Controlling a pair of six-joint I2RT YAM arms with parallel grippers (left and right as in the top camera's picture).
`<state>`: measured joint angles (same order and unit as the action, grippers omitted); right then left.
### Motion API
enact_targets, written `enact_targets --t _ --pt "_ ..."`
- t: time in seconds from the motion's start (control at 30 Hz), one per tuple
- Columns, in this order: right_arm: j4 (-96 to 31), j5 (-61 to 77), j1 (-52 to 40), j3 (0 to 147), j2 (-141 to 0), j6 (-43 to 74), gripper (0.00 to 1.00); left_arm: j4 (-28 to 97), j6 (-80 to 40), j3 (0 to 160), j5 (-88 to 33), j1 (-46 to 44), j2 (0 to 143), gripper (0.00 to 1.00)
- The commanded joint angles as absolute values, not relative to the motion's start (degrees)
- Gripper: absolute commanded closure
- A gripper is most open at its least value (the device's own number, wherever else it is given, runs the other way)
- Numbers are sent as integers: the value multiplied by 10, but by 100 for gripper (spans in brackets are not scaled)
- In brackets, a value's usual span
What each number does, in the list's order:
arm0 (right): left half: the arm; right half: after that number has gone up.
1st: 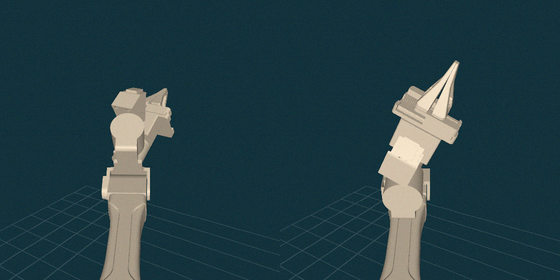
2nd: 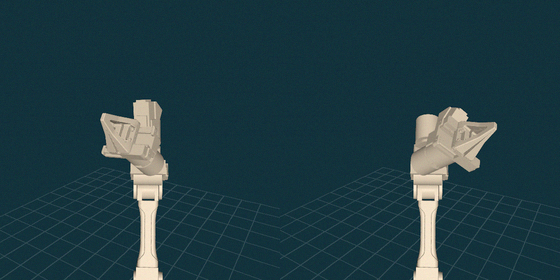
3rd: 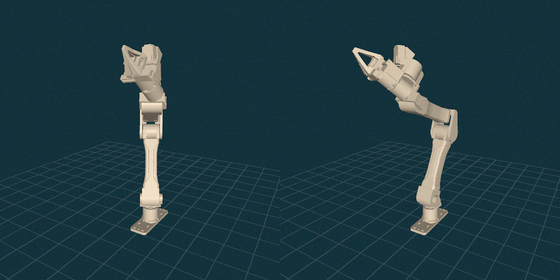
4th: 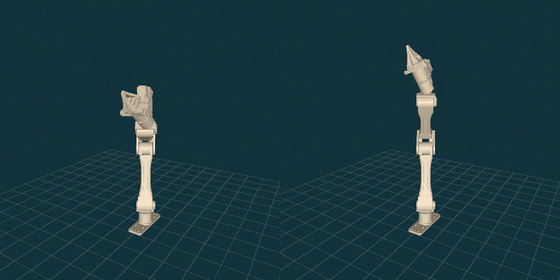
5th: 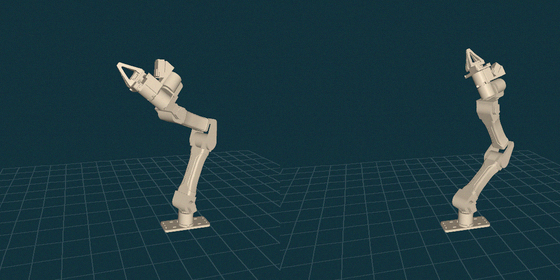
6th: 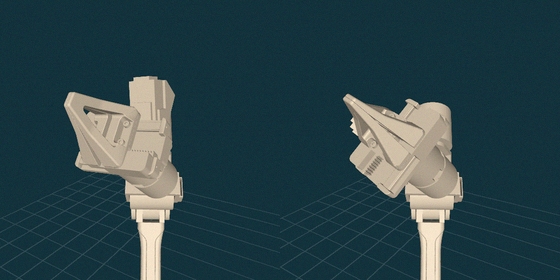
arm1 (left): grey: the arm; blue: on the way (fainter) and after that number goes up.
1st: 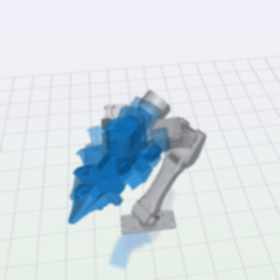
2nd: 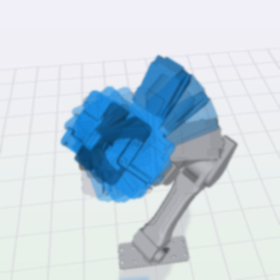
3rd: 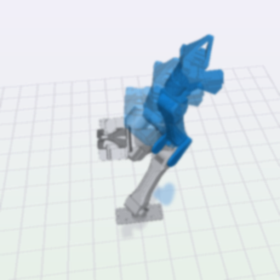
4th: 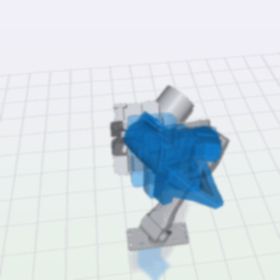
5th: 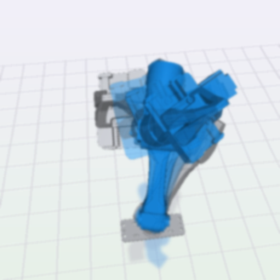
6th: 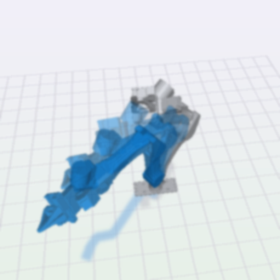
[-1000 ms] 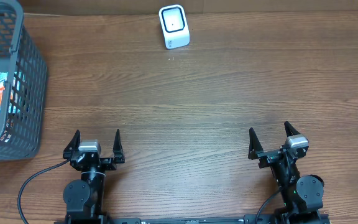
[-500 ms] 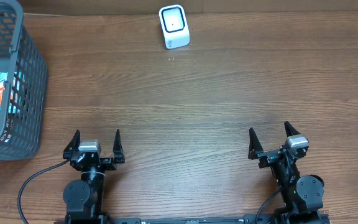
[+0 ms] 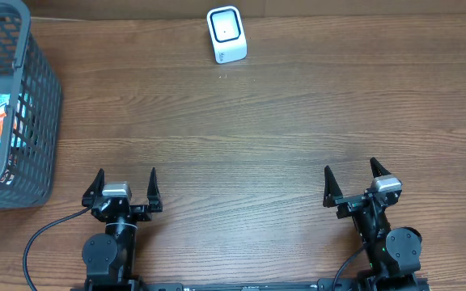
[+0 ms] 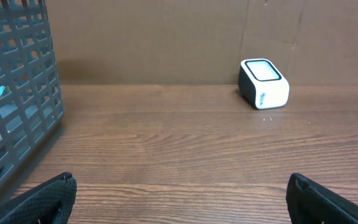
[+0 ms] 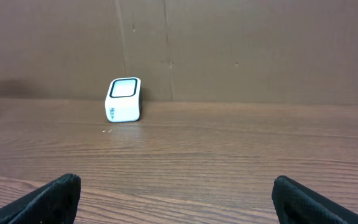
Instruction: Scan the item barcode
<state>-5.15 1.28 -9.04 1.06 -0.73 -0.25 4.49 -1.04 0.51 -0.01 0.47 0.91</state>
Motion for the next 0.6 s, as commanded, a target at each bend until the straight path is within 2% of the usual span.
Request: enact_targets --t 0.0,0.57 --pt "-48 14 -90 4 -2 -7 0 44 0 3 0 6 3 0" --pt "-48 14 -90 4 -2 -7 0 44 0 3 0 6 3 0"
